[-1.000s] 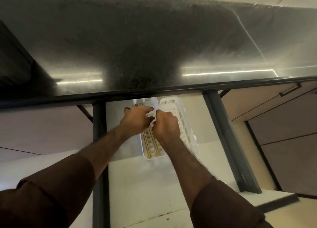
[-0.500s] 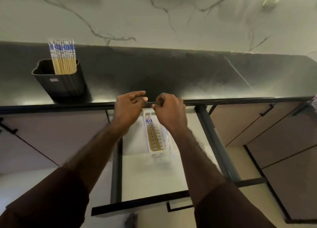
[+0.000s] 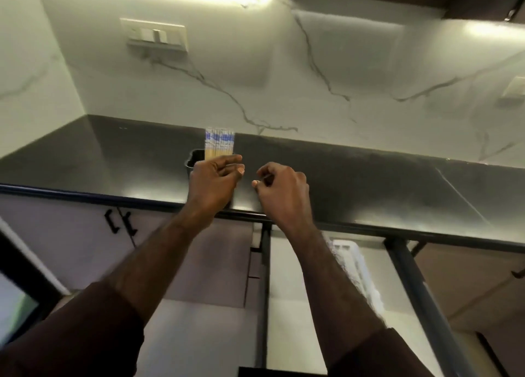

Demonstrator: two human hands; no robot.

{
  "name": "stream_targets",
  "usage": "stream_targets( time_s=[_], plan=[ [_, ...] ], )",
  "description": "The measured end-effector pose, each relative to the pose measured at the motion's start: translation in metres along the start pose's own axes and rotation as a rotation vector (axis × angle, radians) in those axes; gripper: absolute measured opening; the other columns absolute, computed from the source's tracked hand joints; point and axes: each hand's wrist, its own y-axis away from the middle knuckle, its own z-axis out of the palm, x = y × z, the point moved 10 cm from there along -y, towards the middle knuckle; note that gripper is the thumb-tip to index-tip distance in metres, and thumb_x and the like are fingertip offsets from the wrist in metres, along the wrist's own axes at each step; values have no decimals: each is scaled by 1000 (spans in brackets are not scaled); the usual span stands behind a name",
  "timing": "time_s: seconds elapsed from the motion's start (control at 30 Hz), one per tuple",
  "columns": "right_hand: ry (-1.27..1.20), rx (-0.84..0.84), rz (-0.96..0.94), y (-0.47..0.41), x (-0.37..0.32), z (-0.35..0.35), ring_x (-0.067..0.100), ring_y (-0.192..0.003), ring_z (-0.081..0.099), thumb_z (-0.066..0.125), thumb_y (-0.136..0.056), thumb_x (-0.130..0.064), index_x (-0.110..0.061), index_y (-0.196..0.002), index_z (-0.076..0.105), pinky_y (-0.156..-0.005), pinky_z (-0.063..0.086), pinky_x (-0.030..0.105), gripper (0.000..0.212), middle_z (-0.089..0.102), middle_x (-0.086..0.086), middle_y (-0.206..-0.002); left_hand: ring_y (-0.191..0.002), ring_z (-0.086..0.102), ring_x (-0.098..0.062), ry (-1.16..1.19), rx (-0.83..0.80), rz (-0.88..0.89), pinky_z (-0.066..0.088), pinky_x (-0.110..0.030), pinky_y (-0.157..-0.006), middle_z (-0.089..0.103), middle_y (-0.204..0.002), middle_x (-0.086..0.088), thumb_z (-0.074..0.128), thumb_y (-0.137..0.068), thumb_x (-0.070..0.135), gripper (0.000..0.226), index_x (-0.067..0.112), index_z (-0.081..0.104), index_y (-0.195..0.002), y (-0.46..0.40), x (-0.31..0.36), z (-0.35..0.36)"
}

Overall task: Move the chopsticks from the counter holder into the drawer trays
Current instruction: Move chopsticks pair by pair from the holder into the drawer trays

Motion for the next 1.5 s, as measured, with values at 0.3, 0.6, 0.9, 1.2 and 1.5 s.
stream_targets(
  time_s=[0.3,0.6,0.9,1.2,1.5],
  plan=[
    [-17,-12,18,-78,-75,113,8,-87,68,70,-87,-24,-21,-112,68,-75,55,21,25,74,-2,-101,-84,71,-2,-77,-50,2,59,-25,-80,73,-95,2,69,-86,11,23,14,70,-109,-108,-36,-126],
    [-5,3,88,-146,-60,168,6,-85,66,70,-88,-24,-19,-111,68,-66,44,8,23,73,-2,-100,-91,69,-5,-38,-127,-39,58,-23,-79,73,-103,0,67,-88,11,26,13,68,-114,-192,-87,-116],
    [-28,-49,121,-222,2,235,8,-93,64,66,-90,-21,-19,-115,65,-83,57,27,25,69,-1,-107,-105,65,-7,-94,-129,-123,53,-20,-87,68,-119,0,68,-87,9,34,14,64,-120,-281,-153,-70],
    [-38,-61,168,-269,30,272,17,-104,66,62,-93,-18,-12,-127,61,-92,55,34,35,70,6,-114,-106,66,-13,-48,-119,-238,55,-27,-89,70,-115,-6,69,-85,8,37,10,63,-122,-341,-202,-36],
    [-20,-6,196,-274,38,284,12,-107,62,59,-94,-18,-13,-128,60,-95,51,28,34,68,2,-117,-95,70,-10,51,-156,-311,56,-27,-87,74,-102,-2,71,-84,6,30,10,67,-114,-350,-229,-27]
  ],
)
